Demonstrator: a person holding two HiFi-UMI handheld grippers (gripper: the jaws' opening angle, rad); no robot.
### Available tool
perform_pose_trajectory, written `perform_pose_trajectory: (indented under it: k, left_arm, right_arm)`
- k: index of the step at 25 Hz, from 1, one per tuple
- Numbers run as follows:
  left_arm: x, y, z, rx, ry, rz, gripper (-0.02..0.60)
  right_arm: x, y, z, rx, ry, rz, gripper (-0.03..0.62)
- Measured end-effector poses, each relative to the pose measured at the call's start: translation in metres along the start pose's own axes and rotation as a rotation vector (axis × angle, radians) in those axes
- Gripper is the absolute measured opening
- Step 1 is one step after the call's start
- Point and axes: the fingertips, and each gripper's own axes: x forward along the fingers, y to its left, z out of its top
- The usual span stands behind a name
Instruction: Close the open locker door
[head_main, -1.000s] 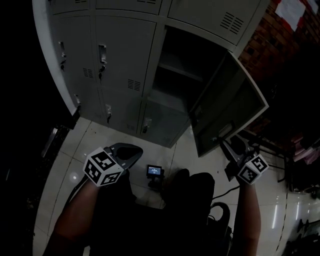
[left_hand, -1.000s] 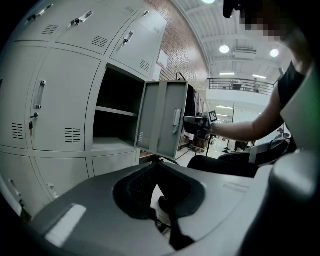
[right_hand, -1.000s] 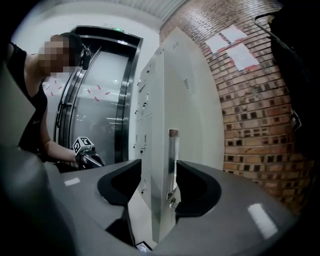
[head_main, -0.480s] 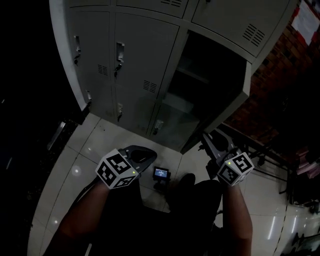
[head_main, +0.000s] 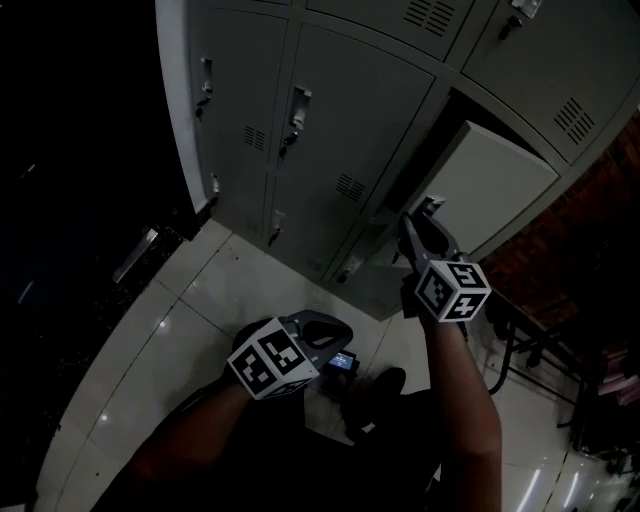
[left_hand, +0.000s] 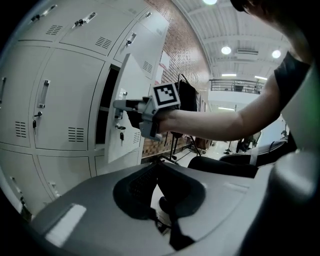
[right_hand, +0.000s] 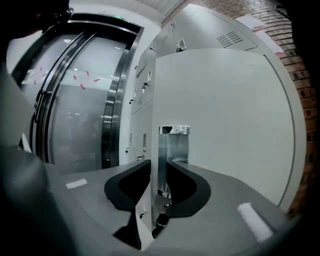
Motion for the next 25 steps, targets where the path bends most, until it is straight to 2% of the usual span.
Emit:
perform_pose_trajectory:
  k: [5, 11, 16, 22, 25]
  left_arm:
    - [-0.002, 0.000, 0.002, -0.007, -0.013, -0.003, 0.012]
    - [-0.005, 0.001, 0.004, -0.020, -0.030, -0.006, 0.012]
    - [-0.010, 0.004, 0.004, -0.024, -0.040, -0.004, 0.012]
    - [-0.012, 0.005, 0.003, -0.030, -0.042, -0.001, 0.012]
    - [-0.012, 0.008, 0.000, -0.030, -0.042, 0.003, 0.012]
  right_arm:
    - [0.052, -0.029, 0.007, 0.008, 0.007, -0.103, 0.101]
    - [0.085, -0.056, 0.012, 0.019, 0.005, -0.204, 0.103]
    - [0.094, -0.066, 0.013, -0.010, -0.005, -0.229, 0.104]
    - [0.094, -0.060, 0.012, -0.007, -0.003, -0.190, 0.181]
    - [0.077, -0.062, 0.011, 0.037, -0.043, -0.217, 0.179]
